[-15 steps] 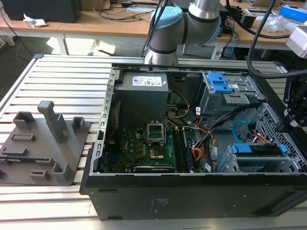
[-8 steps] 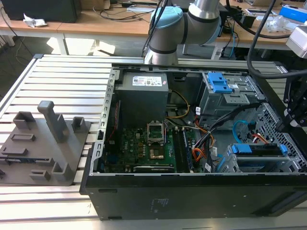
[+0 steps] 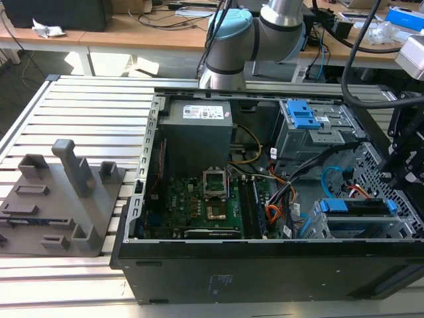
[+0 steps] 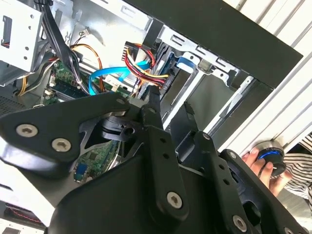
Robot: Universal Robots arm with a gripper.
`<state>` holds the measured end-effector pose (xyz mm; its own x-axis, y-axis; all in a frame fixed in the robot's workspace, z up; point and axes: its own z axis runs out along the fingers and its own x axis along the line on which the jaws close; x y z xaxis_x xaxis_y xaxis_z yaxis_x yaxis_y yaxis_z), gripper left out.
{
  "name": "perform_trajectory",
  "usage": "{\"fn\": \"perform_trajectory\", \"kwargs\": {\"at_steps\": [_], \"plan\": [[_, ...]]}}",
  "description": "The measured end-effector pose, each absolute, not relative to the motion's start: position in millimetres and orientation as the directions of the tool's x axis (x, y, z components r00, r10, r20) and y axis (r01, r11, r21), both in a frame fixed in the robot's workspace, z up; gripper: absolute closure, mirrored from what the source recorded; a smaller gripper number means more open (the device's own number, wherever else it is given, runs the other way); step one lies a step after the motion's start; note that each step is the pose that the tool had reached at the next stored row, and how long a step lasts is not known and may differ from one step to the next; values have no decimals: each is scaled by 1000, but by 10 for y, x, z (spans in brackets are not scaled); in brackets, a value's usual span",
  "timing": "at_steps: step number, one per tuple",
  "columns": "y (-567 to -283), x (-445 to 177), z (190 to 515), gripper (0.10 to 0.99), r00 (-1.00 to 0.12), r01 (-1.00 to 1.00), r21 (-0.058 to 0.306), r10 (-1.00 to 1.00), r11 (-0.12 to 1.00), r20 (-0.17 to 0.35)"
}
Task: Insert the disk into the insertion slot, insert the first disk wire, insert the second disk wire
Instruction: 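Insert the second disk wire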
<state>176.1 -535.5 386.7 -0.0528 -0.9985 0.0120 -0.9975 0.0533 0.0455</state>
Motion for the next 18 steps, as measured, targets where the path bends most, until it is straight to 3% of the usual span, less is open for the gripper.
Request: {"fn": "perform_trajectory", "kwargs": {"at_steps": [18], "plan": [[-5355,1490,3866,725,-53,-998,45,-999,53,12]]}}
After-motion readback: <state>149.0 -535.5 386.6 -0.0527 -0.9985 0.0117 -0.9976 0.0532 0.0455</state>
